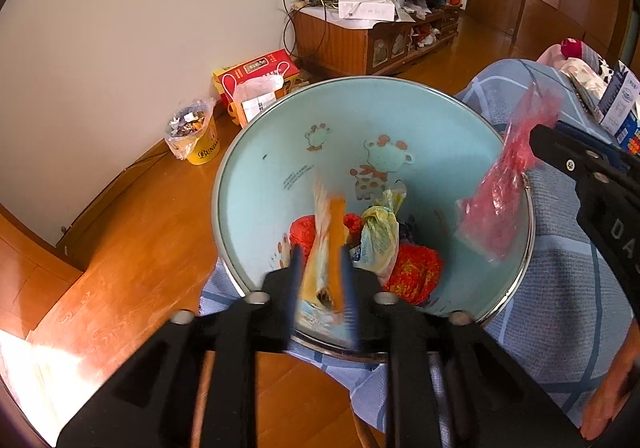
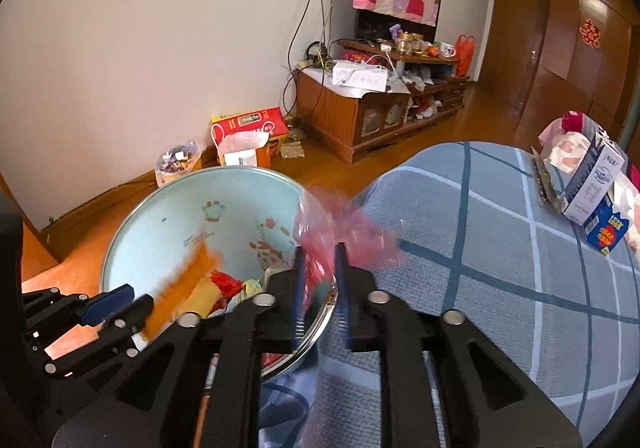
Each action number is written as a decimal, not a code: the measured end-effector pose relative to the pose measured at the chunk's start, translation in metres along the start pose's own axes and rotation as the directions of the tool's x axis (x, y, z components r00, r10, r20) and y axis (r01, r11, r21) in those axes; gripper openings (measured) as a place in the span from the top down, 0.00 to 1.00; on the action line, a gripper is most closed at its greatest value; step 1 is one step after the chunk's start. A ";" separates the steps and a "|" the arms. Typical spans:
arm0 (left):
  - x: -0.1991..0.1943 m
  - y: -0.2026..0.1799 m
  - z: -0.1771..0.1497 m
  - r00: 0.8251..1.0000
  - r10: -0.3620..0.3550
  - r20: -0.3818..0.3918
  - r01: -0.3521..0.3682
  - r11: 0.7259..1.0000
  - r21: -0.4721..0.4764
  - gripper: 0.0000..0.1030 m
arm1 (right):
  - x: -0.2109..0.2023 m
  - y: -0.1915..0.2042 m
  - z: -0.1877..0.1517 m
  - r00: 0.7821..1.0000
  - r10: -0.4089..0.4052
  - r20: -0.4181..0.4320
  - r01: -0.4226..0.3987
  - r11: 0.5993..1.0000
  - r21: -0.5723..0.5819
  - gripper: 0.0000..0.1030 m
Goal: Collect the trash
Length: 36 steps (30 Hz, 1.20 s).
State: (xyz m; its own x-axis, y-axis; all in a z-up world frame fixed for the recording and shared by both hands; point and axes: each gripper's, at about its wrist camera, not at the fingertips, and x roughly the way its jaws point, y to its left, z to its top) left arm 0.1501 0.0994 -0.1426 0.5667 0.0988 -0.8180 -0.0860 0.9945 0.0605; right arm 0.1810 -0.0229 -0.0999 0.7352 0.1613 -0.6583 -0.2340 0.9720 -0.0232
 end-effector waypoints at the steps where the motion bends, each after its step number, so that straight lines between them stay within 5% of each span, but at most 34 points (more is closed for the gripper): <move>1: -0.002 0.001 0.001 1.000 0.008 0.005 -0.008 1.000 -0.008 0.53 | -0.003 -0.002 0.000 1.000 -0.002 0.010 0.002 1.000 0.009 0.73; 7: -0.012 0.003 -0.001 0.999 0.046 0.027 -0.045 0.998 -0.036 0.24 | -0.020 -0.017 -0.002 0.997 -0.032 0.070 0.027 0.996 0.079 0.33; 12: -0.025 0.009 -0.003 0.996 0.078 0.037 -0.075 0.994 -0.076 0.17 | -0.045 -0.034 -0.010 0.989 -0.067 0.134 0.046 0.988 0.148 0.12; 19: -0.043 0.007 -0.017 0.994 0.097 0.056 -0.092 0.993 -0.077 0.13 | -0.062 -0.039 -0.021 0.996 -0.017 0.083 0.002 0.985 0.171 0.09; 28: -0.092 0.003 -0.022 0.980 0.106 0.167 -0.094 0.992 -0.079 0.07 | -0.119 -0.042 -0.035 0.984 -0.067 0.168 0.029 0.975 0.219 0.09; 36: -0.143 -0.005 -0.019 0.944 0.132 0.302 -0.117 0.991 -0.067 0.06 | -0.165 -0.045 -0.036 0.963 -0.106 0.248 0.046 0.971 0.236 0.08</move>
State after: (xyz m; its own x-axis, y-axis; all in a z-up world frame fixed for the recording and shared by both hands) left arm 0.0541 0.0795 -0.0370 0.7712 0.2354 -0.5915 -0.2062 0.9714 0.1177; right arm 0.0472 -0.0998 -0.0172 0.8907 0.0951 -0.4446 -0.0435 0.9912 0.1249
